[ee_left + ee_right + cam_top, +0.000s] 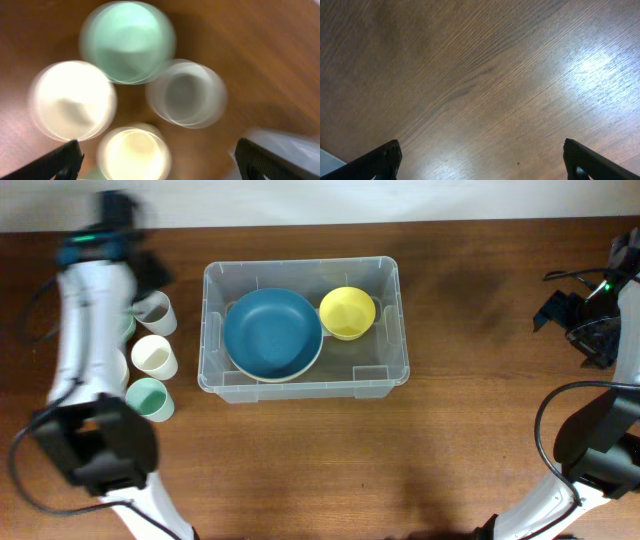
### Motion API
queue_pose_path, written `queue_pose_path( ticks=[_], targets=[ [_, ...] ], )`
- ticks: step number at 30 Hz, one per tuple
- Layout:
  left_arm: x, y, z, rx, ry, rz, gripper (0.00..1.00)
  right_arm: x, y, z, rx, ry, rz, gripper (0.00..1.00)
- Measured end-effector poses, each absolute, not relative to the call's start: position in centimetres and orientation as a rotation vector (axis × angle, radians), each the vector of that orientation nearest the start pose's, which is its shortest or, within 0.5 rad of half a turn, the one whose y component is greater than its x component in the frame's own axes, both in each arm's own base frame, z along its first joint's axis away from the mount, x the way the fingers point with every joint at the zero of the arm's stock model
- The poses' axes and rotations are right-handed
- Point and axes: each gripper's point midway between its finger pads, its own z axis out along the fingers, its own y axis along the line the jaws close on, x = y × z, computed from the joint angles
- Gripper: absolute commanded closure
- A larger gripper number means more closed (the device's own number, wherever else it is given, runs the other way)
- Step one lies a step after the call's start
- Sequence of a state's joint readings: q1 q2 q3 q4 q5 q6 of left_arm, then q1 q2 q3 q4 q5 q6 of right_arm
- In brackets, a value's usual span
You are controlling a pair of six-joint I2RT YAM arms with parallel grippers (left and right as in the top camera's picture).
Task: Pack container
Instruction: 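Move the left gripper back to the white bowl, then grasp the white bowl's rim with the left gripper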
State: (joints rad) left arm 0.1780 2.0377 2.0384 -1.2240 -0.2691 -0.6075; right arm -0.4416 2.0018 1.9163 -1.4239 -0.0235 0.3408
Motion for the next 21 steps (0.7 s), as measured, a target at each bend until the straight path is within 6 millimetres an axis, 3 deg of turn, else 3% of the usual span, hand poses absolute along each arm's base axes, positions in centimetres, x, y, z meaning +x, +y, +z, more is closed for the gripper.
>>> queue_pose_path(
  ticks=[5,9,14,21],
  targets=[
    [40.8,20.0,17.6,-1.437,2.439,0.158,0.01,35.8,-16.5,14.7,1.173,2.847,0.032,0.01],
    [37.7,23.3,16.5,-1.615,2.399,0.088,0.01,35.9,-16.5,14.7,1.173,2.847,0.031,0.01],
    [34.7,24.4,13.0,-1.749,2.419,0.064,0.01,35.8,-16.5,14.7,1.173,2.847,0.031,0.01],
    [33.8,22.9,7.3,-1.786,2.472,-0.001,0.02,35.8,-16.5,14.7,1.173,2.847,0.031,0.01]
  ],
)
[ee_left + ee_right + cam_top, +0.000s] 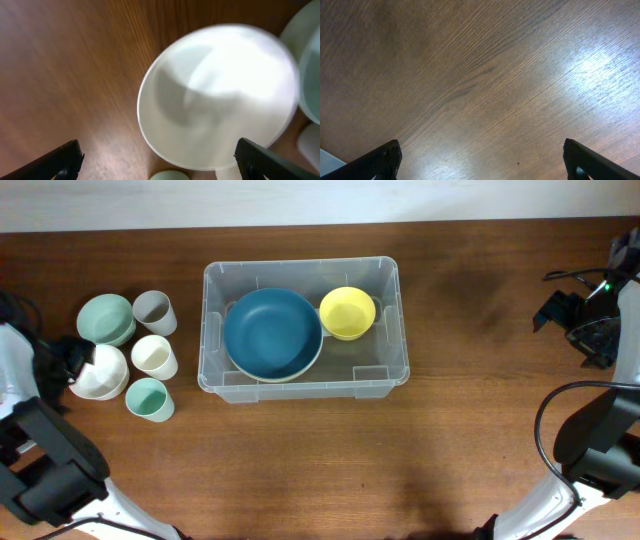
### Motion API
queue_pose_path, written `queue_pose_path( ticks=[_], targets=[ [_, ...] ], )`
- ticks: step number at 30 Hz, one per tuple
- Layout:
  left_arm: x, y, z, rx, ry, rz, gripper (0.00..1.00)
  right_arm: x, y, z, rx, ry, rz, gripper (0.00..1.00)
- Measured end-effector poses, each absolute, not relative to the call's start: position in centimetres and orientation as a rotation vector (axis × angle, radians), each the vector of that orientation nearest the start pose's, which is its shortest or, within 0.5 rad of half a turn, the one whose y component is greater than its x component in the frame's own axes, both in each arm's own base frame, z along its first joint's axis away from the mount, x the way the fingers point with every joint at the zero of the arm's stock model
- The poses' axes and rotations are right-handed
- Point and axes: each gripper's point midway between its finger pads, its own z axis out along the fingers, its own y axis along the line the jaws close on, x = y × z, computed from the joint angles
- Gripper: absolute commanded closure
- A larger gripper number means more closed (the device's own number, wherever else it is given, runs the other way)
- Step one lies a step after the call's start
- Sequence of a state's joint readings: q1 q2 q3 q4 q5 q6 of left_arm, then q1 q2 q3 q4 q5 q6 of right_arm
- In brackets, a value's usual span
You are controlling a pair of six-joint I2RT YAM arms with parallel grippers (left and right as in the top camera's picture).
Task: Pack container
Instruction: 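Grasp the white bowl's rim with the left gripper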
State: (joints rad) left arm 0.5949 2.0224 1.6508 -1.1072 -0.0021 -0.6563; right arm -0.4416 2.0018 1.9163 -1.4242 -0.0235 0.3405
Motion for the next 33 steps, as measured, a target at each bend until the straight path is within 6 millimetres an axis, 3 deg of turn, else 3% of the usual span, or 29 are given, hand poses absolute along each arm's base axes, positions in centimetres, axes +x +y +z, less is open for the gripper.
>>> queue_pose_path(
  ticks=[3,8,14,21,29,33],
  targets=[
    [33.6,22.4,5.8,-1.789,2.477,-0.031,0.08,35.9,-16.5,14.7,1.172,2.847,0.031,0.01],
    [33.1,21.8,4.0,-1.802,2.487,-0.051,0.11,35.9,-16.5,14.7,1.173,2.847,0.031,0.01],
    [32.7,21.4,2.5,-1.812,2.486,-0.060,0.43,35.9,-16.5,14.7,1.172,2.847,0.031,0.01],
    [32.7,21.3,2.3,-1.816,2.479,-0.063,0.72,35.9,-16.5,14.7,1.172,2.847,0.031,0.01],
    [32.7,21.5,2.3,-1.818,2.472,-0.055,0.99,35.9,-16.5,14.7,1.172,2.847,0.031,0.01],
    [32.9,21.5,2.6,-1.808,2.468,-0.062,0.99,35.9,-16.5,14.7,1.172,2.847,0.031,0.01]
  ],
)
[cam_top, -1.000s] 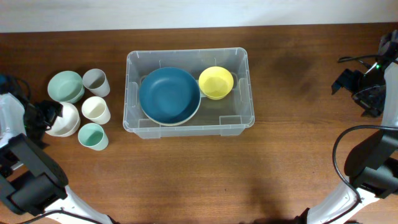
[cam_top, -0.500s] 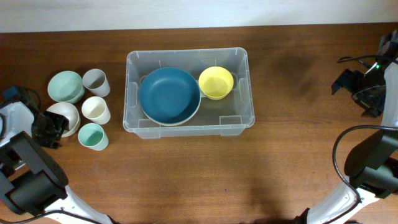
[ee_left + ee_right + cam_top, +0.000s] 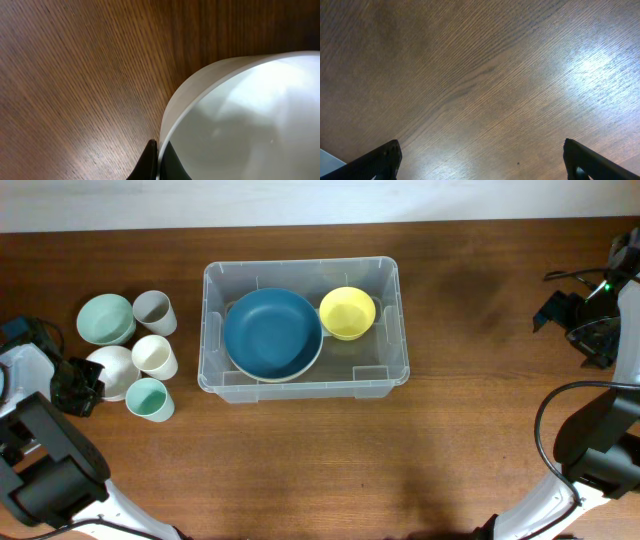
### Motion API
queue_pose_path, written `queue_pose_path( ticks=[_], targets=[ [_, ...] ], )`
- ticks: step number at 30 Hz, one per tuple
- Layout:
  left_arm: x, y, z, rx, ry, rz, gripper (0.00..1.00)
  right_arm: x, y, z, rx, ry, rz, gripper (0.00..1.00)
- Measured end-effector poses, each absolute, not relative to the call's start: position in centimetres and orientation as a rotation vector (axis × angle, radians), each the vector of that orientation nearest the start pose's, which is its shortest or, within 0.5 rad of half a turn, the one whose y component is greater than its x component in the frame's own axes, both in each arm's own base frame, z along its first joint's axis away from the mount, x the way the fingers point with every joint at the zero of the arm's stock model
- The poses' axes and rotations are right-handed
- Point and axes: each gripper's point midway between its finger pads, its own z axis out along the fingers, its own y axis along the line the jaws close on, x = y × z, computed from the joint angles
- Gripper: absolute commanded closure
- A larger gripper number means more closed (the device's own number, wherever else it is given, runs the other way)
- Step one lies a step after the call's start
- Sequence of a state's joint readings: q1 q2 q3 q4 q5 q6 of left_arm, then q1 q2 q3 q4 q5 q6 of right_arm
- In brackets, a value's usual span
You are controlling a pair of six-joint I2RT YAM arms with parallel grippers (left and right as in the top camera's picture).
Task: Pack container
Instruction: 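Grasp the white bowl's rim with the left gripper, then lift the white bowl and carry it over the bin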
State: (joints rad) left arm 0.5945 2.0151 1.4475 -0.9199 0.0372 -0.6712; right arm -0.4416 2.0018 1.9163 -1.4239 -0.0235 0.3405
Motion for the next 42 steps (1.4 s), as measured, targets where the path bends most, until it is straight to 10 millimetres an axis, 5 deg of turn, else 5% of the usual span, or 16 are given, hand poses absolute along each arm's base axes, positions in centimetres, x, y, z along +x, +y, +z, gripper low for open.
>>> queue_pose_path(
  ticks=[11,19,24,29,32,35,38,42],
  targets=[
    [32.0,22.3,2.7,-1.838,2.458,-0.020,0.99,35.9,-16.5,14.7,1.172,2.847,0.032,0.01],
    [27.9,26.5,3.9,-2.052,2.276,-0.010,0.99,35.9,-16.5,14.7,1.172,2.847,0.031,0.01],
    [25.8,29.0,7.4,-2.103,2.100,-0.029,0.99,35.9,-16.5,14.7,1.173,2.847,0.031,0.01],
    [27.3,28.9,14.3,-1.936,1.960,-0.088,0.99,35.9,-16.5,14.7,1.172,2.847,0.031,0.01],
    [29.9,27.2,19.8,-1.730,1.892,-0.179,0.99,35.9,-16.5,14.7,1.172,2.847,0.031,0.01],
    [33.2,23.3,25.2,-1.480,1.872,-0.282,0.99,35.9,-16.5,14.7,1.172,2.847,0.031,0.01],
    [36.8,16.9,29.5,-1.202,1.900,-0.399,0.99,35.9,-16.5,14.7,1.173,2.846,0.031,0.01],
    [41.0,5.2,33.0,-0.805,1.974,-0.579,0.99,35.9,-16.5,14.7,1.173,2.846,0.031,0.01]
  ],
)
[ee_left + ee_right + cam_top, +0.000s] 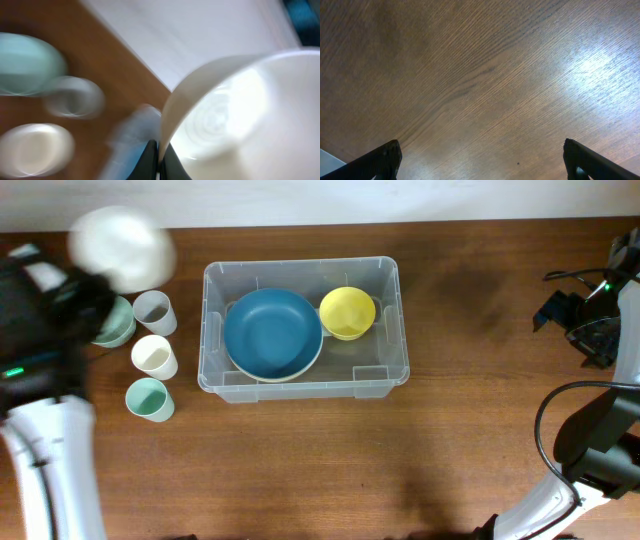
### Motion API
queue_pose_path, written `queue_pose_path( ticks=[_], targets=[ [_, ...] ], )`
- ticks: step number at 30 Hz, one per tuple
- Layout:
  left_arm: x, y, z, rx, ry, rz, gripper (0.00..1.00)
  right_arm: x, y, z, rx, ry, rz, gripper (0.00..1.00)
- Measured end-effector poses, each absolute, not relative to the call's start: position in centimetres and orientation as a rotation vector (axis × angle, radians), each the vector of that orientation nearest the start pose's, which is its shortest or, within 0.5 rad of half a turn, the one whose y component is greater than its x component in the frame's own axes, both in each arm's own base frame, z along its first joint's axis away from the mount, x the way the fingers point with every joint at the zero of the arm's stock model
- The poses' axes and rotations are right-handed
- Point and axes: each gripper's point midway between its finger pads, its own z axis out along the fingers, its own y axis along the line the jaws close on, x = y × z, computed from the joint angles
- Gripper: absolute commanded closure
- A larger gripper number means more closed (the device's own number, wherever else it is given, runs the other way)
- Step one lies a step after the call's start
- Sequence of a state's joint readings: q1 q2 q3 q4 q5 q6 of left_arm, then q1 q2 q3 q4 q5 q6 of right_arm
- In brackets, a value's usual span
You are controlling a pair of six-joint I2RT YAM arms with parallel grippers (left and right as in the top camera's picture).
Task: Pack container
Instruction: 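Lift the white bowl and carry it over the bin, then lower the white bowl into the yellow bowl and release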
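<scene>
The white bowl (122, 248) hangs blurred in the air at the back left, beside the far left corner of the clear container (300, 266). My left gripper (159, 151) is shut on the rim of the white bowl (235, 115). Inside the container lie a blue bowl (272, 333) and a yellow bowl (347, 312). Far to the right, my right gripper (481, 162) stands open over bare wood with nothing between its fingers.
Left of the container stand a grey cup (154, 311), a cream cup (154, 356) and a green cup (149, 399). A pale green bowl (112, 326) is partly hidden under my left arm (40, 330). The table's back edge runs close behind the container.
The white bowl, gripped by its rim on the table left of the cups, is now up in the air at the back left near the container. The right arm has not moved.
My left gripper was open above the cluster of cups and bowls. Then it hung open over the white bowl at the table's left. Then it was shut on that bowl's rim on the table, and now it holds the bowl aloft. The right gripper stayed open and still.
</scene>
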State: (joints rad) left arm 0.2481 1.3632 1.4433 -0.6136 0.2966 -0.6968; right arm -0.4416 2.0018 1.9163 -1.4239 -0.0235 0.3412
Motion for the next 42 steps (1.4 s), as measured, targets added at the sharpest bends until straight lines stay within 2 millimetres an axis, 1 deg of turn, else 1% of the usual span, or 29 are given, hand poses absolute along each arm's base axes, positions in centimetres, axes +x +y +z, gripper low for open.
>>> queue_pose_path(
  ticks=[2,4,5,6,8,11,12,13,16,18,20,23,25,31,38,42],
  targets=[
    [42.1,-0.8,33.5,-0.645,2.014,-0.653,0.99,35.9,-16.5,14.7,1.173,2.847,0.031,0.01],
    [42.7,-6.2,33.3,-0.517,2.048,-0.693,0.99,35.8,-16.5,14.7,1.173,2.847,0.031,0.01],
    [43.0,-8.6,33.0,-0.466,2.061,-0.706,0.99,35.9,-16.5,14.7,1.172,2.847,0.031,0.01],
    [43.2,-10.5,32.6,-0.428,2.074,-0.710,0.99,35.9,-16.5,14.7,1.173,2.847,0.031,0.01],
    [43.8,-14.7,31.2,-0.344,2.104,-0.720,0.99,35.9,-16.5,14.7,1.172,2.847,0.031,0.01],
    [44.7,-19.6,28.0,-0.259,2.159,-0.723,0.99,35.8,-16.5,14.7,1.173,2.847,0.032,0.01],
    [45.1,-21.2,26.7,-0.234,2.177,-0.723,0.99,35.9,-16.5,14.7,1.172,2.847,0.032,0.01],
    [45.3,-22.2,25.7,-0.216,2.190,-0.720,0.99,35.9,-16.5,14.7,1.172,2.847,0.031,0.01],
    [45.9,-25.1,21.8,-0.167,2.249,-0.705,0.99,35.9,-16.5,14.7,1.173,2.846,0.031,0.01],
    [46.1,-26.1,19.1,-0.149,2.298,-0.681,0.99,35.9,-16.5,14.7,1.172,2.847,0.031,0.01],
    [46.4,-26.5,17.0,-0.147,2.330,-0.663,0.99,35.9,-16.5,14.7,1.172,2.847,0.031,0.01],
    [46.8,-26.5,14.7,-0.155,2.363,-0.627,0.99,35.9,-16.5,14.7,1.172,2.847,0.031,0.01],
    [47.1,-26.3,13.7,-0.166,2.375,-0.599,0.99,35.9,-16.5,14.7,1.172,2.847,0.031,0.01],
    [47.6,-25.5,12.2,-0.196,2.383,-0.524,0.99,35.9,-16.5,14.7,1.172,2.847,0.031,0.01],
    [47.6,-24.6,10.7,-0.218,2.408,-0.451,0.99,35.9,-16.5,14.7,1.172,2.847,0.031,0.01],
    [47.7,-24.5,10.7,-0.221,2.407,-0.444,0.99,35.9,-16.5,14.7,1.172,2.847,0.031,0.01]
  ],
)
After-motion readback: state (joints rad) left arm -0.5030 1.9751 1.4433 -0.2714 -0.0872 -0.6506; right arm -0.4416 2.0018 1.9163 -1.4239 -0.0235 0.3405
